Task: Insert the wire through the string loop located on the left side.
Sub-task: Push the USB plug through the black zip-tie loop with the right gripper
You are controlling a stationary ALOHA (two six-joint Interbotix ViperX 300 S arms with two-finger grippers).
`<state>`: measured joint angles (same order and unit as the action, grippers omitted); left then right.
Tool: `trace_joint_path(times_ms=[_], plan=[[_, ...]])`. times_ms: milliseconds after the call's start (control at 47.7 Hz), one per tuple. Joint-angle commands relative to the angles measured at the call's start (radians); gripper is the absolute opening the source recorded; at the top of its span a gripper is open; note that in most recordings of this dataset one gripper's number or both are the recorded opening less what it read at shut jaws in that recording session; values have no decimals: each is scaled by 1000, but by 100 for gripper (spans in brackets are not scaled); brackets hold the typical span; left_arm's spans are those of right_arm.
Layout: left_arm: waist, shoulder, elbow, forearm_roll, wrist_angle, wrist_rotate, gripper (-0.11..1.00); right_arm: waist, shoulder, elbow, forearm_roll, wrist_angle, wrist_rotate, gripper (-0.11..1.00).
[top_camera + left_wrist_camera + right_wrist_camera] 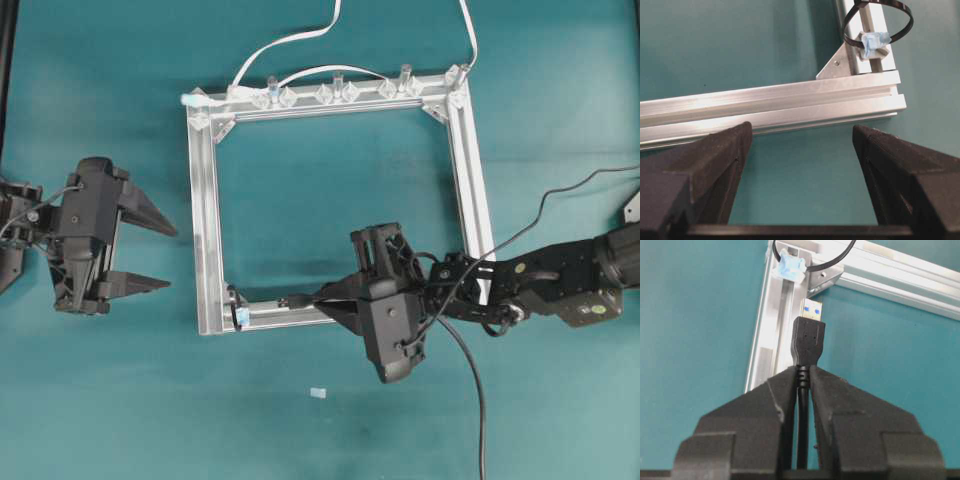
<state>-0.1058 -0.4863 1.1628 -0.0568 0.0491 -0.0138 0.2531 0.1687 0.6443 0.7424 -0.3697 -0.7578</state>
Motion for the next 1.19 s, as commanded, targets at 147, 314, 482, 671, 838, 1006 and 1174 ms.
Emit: trace_joint_path(times_ms=[147, 314, 482, 671, 838, 1006, 1174], plan=[[-3, -5, -6, 0, -3, -6, 81, -6, -38, -12, -2, -8, 0, 10], [-3, -5, -6, -2, -3, -5, 81, -11, -37, -20, -2, -8, 2, 10], [-3, -5, -6, 0, -3, -5, 81, -12, -20, -41, -3, -5, 2, 10], [-3, -5, -8, 0, -3, -5, 81, -12, 9, -78, -3, -5, 2, 10], [-3, -6, -9, 0, -3, -3, 81, -14, 26, -98, -3, -3, 2, 10], [-3, -14, -8, 0, -3, -3, 81, -17, 34, -110, -3, -3, 2, 10], [-3, -35, 3, 0, -3, -3, 81, -23, 51, -133, -3, -5, 2, 10]])
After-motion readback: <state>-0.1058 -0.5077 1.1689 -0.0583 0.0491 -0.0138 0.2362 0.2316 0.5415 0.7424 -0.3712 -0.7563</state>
